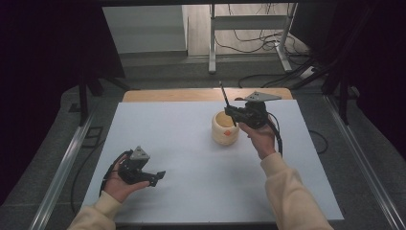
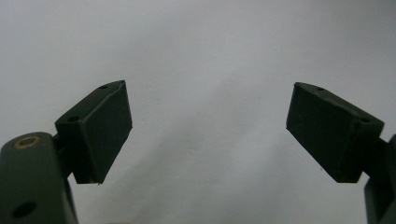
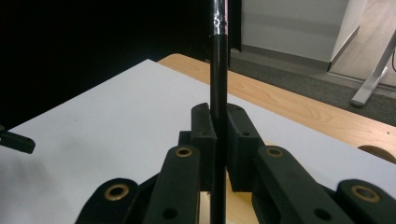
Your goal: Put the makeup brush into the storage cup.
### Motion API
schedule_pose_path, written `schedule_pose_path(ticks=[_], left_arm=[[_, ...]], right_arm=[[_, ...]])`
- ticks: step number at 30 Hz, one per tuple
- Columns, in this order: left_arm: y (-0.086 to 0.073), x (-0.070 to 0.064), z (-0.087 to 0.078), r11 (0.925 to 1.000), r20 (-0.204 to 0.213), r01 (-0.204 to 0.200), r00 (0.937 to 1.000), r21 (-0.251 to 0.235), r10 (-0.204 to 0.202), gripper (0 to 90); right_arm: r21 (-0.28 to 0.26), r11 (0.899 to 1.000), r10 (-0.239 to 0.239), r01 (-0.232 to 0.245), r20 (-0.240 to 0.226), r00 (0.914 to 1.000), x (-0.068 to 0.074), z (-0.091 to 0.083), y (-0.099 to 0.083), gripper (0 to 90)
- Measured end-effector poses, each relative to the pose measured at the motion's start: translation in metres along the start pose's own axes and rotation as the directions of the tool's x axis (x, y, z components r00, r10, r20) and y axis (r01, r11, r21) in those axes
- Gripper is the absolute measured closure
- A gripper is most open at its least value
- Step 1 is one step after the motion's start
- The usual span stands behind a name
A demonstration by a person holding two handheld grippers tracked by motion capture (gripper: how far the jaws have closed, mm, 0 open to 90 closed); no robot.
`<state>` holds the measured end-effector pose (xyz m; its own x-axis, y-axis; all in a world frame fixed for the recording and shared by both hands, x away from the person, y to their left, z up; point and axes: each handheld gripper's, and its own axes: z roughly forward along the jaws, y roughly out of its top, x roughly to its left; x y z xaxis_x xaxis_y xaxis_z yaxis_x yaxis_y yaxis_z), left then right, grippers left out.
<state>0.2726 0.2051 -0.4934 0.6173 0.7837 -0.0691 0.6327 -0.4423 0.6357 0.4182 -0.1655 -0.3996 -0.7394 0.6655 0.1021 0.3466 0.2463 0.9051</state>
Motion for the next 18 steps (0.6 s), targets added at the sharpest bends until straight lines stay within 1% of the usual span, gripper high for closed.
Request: schedule_pose_path(ticks=[18], left_arm=[[-0.001, 0.002, -0.002, 1.0000, -0.002, 0.007, 1.0000, -0.004, -0.007, 14.7]], right_arm=[[0.001, 1.000, 0.021, -0.021, 0.009, 0.9997, -0.009, 0.017, 0.006, 82.6]])
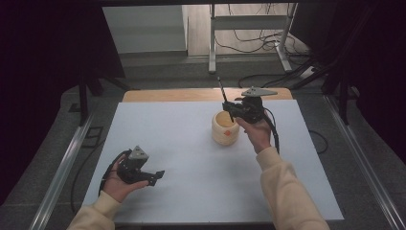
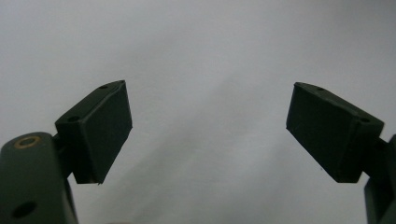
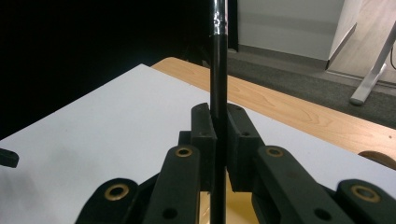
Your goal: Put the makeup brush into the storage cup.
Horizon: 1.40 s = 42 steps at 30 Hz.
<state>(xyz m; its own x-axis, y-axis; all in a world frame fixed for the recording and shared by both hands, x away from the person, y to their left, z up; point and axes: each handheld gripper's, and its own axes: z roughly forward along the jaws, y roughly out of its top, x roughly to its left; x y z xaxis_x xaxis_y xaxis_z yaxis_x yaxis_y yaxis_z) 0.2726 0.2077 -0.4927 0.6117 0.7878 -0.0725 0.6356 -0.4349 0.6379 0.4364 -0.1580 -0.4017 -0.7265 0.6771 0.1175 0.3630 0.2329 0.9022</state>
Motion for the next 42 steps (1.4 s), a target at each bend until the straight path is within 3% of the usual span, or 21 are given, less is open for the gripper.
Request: schedule_pose_path(ticks=[19, 42], left_arm=[[0.000, 0.000, 0.000, 1.0000, -0.001, -0.001, 1.0000, 0.000, 0.001, 14.7], [-0.001, 0.001, 0.000, 1.0000, -0.004, -0.004, 1.0000, 0.003, 0.004, 14.7]], right_arm=[[-0.009, 1.000, 0.028, -0.028, 0.015, 0.9995, -0.010, 0.016, 0.001, 82.5], [-0.029, 0.998, 0.056, -0.055, 0.033, 0.9979, -0.021, 0.035, -0.029, 82.4]])
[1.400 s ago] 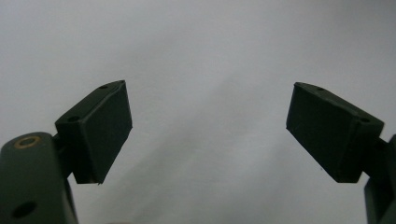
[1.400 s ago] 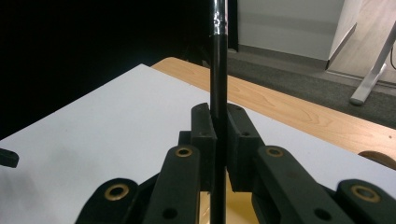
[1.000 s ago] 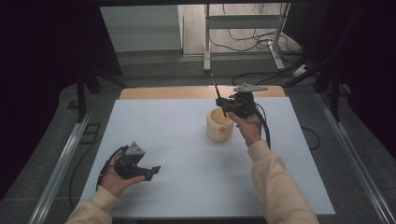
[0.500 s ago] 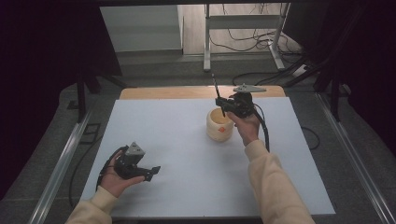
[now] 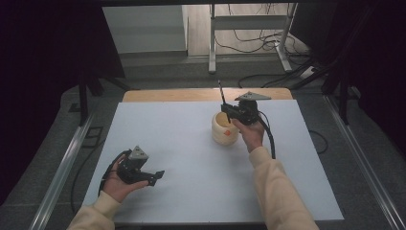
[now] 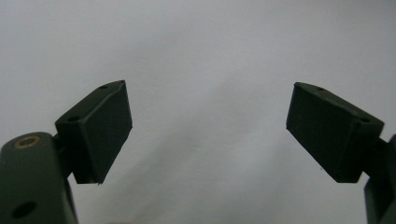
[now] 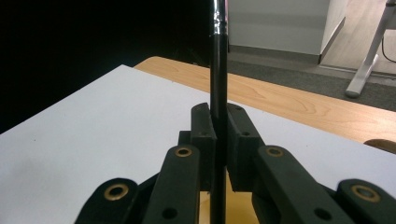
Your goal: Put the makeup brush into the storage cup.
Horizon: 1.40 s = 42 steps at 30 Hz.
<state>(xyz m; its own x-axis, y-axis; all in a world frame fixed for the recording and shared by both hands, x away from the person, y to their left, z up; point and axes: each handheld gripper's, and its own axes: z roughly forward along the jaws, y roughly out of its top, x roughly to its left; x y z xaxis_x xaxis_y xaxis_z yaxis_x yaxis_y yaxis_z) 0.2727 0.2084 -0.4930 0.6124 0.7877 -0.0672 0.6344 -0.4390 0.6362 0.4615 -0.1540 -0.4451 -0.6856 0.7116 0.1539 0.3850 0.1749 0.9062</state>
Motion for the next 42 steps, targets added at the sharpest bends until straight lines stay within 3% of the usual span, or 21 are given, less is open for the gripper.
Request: schedule_pose_path(ticks=[21, 26, 32, 36, 42], left_arm=[[0.000, 0.001, 0.000, 1.0000, -0.001, -0.001, 1.0000, 0.002, 0.001, 14.7], [0.000, 0.001, 0.000, 1.0000, -0.001, 0.001, 1.0000, 0.000, -0.001, 14.7], [0.000, 0.000, -0.001, 1.0000, -0.001, 0.004, 1.0000, -0.001, -0.004, 14.7], [0.000, 0.000, -0.001, 1.0000, -0.001, 0.007, 1.0000, -0.004, -0.007, 14.7], [0.002, 0.001, 0.000, 0.9999, 0.002, 0.009, 1.0000, -0.006, -0.009, 14.7]], right_arm=[[-0.002, 1.000, 0.005, -0.005, 0.000, 1.0000, -0.002, 0.003, -0.013, 81.8], [-0.019, 1.000, -0.013, 0.013, 0.011, 0.9999, 0.000, 0.002, -0.018, 69.4], [-0.047, 0.999, 0.011, -0.010, 0.010, 0.9999, 0.000, -0.005, -0.018, 53.5], [-0.030, 0.998, 0.047, -0.047, -0.004, 0.9989, -0.001, -0.008, -0.015, 40.5], [0.005, 0.999, 0.048, -0.048, -0.049, 0.9977, -0.001, -0.018, -0.014, 26.8]])
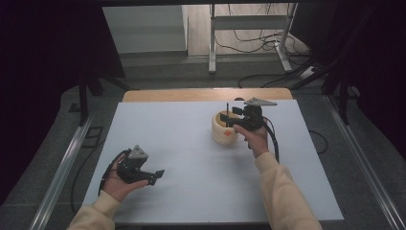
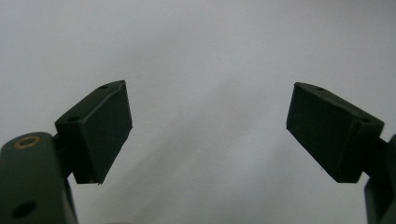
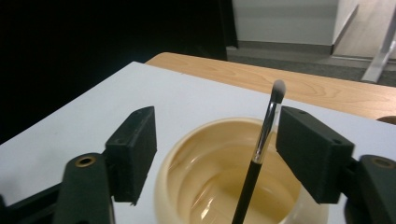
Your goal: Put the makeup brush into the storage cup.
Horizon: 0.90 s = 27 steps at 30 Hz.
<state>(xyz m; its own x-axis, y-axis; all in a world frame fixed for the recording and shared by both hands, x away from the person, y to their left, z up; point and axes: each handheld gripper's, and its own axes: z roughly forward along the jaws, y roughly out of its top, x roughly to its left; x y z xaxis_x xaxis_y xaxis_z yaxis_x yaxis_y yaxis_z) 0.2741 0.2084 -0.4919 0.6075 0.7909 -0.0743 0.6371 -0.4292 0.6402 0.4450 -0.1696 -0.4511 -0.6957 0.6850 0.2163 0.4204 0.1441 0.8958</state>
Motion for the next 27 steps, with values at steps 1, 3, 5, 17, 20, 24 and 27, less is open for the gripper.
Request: schedule_pose_path(ticks=[1, 3, 5, 17, 20, 24, 27], left_arm=[[0.000, 0.000, 0.000, 1.0000, 0.000, -0.001, 1.0000, 0.000, 0.001, 14.6], [0.001, 0.000, 0.001, 1.0000, -0.001, 0.000, 1.0000, 0.004, 0.000, 14.7], [0.001, -0.001, 0.003, 1.0000, -0.001, -0.001, 1.0000, 0.008, 0.001, 14.6], [-0.001, 0.000, 0.005, 0.9998, -0.006, 0.005, 1.0000, 0.019, -0.005, 14.6], [-0.003, 0.002, 0.003, 0.9998, -0.011, 0.013, 0.9999, 0.014, -0.013, 14.6], [-0.004, 0.002, 0.001, 0.9998, -0.012, 0.016, 0.9998, 0.010, -0.016, 14.6], [-0.004, 0.002, 0.001, 0.9999, -0.009, 0.013, 0.9999, 0.010, -0.013, 14.6]], right_arm=[[0.005, 1.000, -0.009, 0.009, -0.002, 1.0000, 0.001, -0.002, 0.001, 25.0], [0.022, 0.999, -0.033, 0.033, -0.006, 0.9995, 0.004, -0.008, 0.002, 23.2], [0.032, 0.998, -0.045, 0.046, -0.011, 0.9989, 0.005, -0.013, 0.003, 22.8], [0.074, 0.995, -0.069, 0.072, -0.033, 0.9970, 0.011, -0.030, -0.007, 20.3], [0.094, 0.993, -0.073, 0.077, -0.041, 0.9965, 0.014, -0.031, -0.011, 19.5], [0.117, 0.989, -0.083, 0.088, -0.047, 0.9954, 0.018, -0.034, -0.015, 18.6], [0.136, 0.986, -0.088, 0.095, -0.057, 0.9945, 0.022, -0.037, -0.017, 17.4]])
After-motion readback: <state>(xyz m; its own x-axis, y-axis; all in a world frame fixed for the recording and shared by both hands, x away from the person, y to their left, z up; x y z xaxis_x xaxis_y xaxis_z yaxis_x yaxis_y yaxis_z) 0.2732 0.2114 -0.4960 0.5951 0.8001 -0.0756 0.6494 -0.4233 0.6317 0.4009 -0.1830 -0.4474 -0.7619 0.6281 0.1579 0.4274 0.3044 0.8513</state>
